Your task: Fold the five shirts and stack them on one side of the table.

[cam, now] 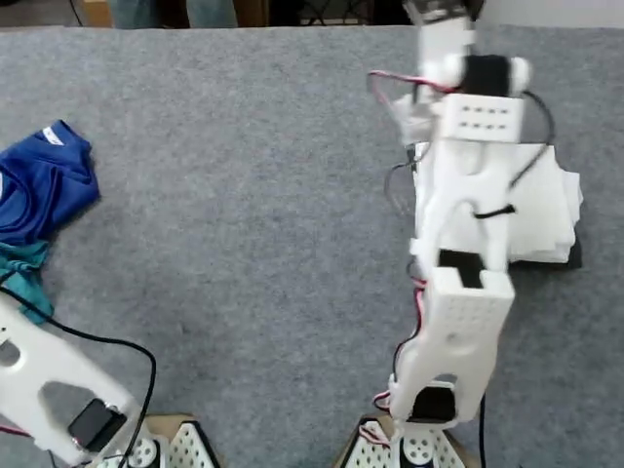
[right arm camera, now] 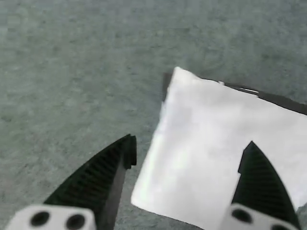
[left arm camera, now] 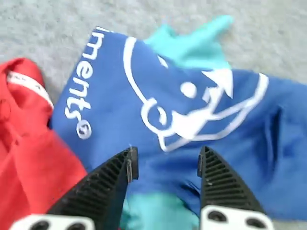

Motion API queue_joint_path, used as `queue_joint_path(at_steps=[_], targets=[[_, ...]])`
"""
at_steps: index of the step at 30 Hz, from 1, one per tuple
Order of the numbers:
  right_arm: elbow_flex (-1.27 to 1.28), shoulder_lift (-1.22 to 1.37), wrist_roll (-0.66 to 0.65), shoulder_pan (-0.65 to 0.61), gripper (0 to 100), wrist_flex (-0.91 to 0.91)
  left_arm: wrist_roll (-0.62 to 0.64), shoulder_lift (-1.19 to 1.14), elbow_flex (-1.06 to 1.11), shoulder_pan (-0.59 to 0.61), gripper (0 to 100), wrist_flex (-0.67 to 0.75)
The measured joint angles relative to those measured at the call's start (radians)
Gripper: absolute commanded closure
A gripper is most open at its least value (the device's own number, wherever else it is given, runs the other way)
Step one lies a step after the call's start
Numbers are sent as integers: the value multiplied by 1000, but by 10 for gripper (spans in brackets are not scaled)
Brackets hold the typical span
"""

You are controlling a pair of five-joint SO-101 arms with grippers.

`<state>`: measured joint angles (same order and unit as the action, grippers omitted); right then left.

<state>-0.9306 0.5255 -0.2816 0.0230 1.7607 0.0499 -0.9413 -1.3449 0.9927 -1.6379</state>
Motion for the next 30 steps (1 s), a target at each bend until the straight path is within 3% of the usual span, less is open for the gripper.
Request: queue_joint_path(at_steps=[5, 11, 14, 20, 30], targets=[[23, -5, 0, -118, 659, 0, 6, -126, 84, 18, 786, 229], [26, -5, 0, -146, 659, 0, 78, -203, 40, 18, 980, 327], [26, -5, 0, -146, 659, 0, 86, -207, -6, 14, 975, 322], [26, -5, 0, -149, 659, 0, 97, -207, -236, 3, 971, 183], [28, -5, 0, -149, 659, 0, 98, 78, -256, -147, 971, 52]])
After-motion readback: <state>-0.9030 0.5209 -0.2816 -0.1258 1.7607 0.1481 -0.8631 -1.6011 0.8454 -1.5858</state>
